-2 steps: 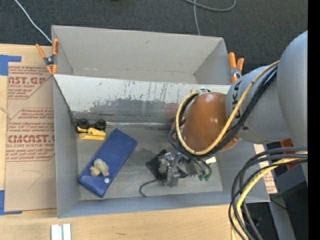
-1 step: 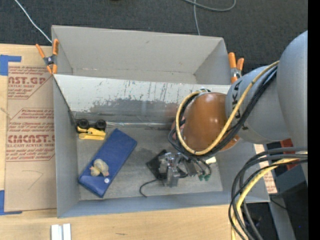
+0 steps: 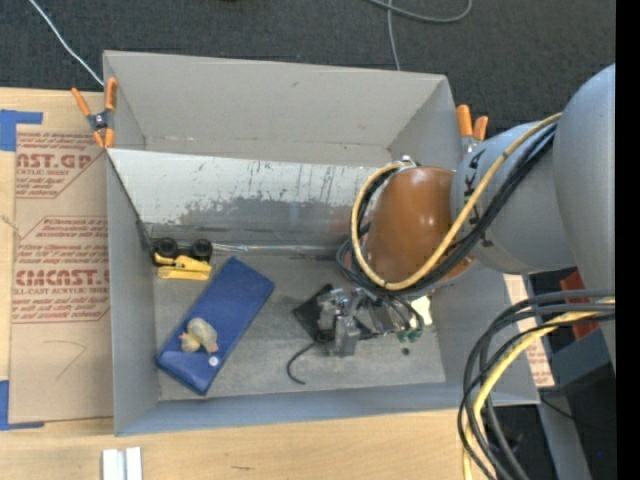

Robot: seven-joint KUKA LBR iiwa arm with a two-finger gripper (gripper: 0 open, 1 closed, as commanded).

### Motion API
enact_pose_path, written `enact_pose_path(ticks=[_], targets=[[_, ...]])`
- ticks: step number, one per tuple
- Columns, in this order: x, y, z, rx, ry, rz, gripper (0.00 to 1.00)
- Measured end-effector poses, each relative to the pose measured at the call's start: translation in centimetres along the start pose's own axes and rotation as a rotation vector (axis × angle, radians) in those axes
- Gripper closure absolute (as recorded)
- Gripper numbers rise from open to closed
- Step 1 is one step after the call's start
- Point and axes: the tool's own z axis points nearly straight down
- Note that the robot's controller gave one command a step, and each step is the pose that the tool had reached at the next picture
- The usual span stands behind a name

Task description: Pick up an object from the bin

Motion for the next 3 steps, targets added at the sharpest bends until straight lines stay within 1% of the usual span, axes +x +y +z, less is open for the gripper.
enact_pose_path(ticks=[1, 2, 3], targets=[[-2.2, -0.6, 0.0, -0.002, 0.001, 0.070, 1.00], [-2.2, -1.4, -6.1, 0.001, -0.007, 0.031, 1.00], [-4.2, -2.1, 0.2, -0.003, 0.001, 0.072, 1.00]])
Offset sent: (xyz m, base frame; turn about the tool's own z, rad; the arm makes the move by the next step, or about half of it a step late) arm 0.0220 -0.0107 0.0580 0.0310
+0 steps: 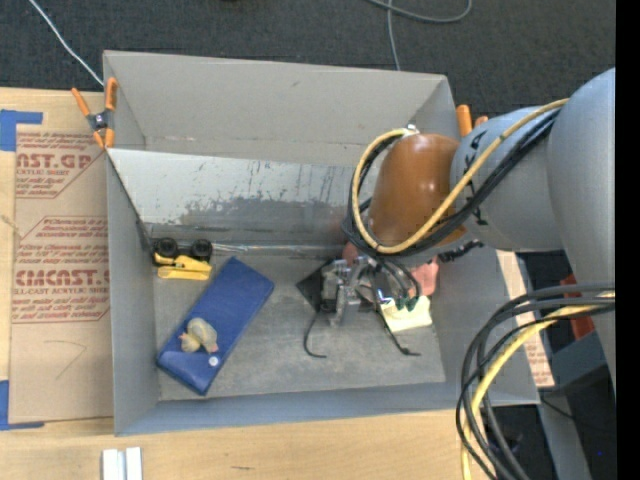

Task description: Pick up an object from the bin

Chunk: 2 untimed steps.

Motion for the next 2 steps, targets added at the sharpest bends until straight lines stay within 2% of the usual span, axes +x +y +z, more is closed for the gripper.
enact_pose_path(ticks=[1, 2], targets=[[1.2, -0.6, -3.4, 0.003, -0.011, 0.003, 1.00], [-0.1, -1.7, -0.1, -0.001, -0.001, -0.002, 1.00]])
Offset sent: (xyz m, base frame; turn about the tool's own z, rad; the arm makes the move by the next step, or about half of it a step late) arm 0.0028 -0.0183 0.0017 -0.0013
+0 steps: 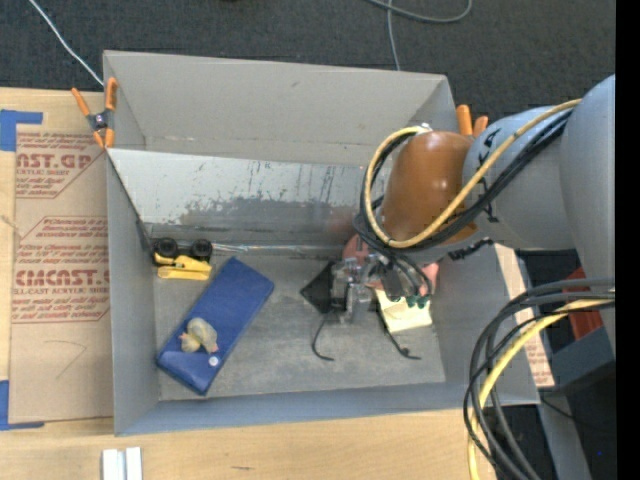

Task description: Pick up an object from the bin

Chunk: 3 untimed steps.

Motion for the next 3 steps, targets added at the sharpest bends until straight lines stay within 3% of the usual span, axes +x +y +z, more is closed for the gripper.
enact_pose_path(ticks=[1, 2, 3], targets=[[0.6, -0.2, -10.5, 0.003, -0.004, -0.002, 1.00], [-0.7, 0.0, -3.5, 0.002, -0.009, -0.058, 1.00], [-0.4, 0.5, -10.6, 0.002, -0.001, -0.084, 1.00]])
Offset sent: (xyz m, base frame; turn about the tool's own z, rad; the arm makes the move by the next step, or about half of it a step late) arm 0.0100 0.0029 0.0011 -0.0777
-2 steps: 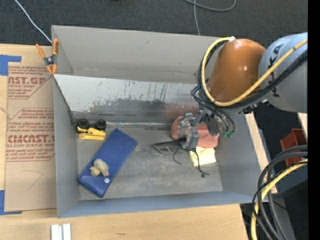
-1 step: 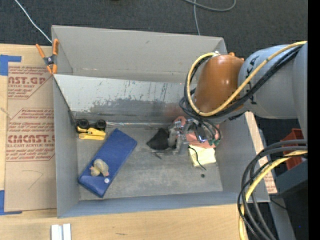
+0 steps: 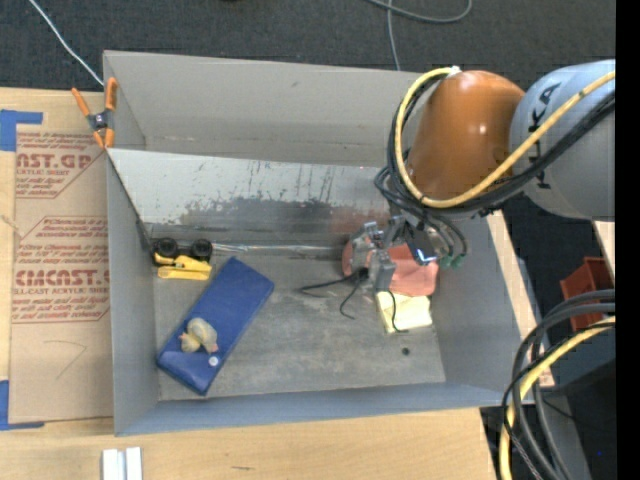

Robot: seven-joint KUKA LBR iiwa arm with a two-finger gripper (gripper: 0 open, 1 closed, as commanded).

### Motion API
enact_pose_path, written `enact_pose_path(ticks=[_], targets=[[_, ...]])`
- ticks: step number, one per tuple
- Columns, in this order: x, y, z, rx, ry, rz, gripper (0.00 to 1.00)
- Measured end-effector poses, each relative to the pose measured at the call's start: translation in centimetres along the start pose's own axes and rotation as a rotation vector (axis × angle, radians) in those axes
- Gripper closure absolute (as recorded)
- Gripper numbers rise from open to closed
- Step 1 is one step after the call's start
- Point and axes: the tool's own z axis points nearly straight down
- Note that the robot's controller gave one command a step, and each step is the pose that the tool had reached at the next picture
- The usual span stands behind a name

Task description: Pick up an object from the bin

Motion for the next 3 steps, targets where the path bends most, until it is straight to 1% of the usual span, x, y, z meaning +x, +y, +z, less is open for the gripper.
enact_pose_path(ticks=[1, 2, 3], targets=[[-0.9, 0.4, 6.5, 0.002, -0.012, -0.090, 1.00], [-0.1, 0.1, -0.3, 0.000, -0.002, -0.097, 1.00], [0.5, -2.0, -2.9, 0.003, -0.016, -0.197, 1.00]])
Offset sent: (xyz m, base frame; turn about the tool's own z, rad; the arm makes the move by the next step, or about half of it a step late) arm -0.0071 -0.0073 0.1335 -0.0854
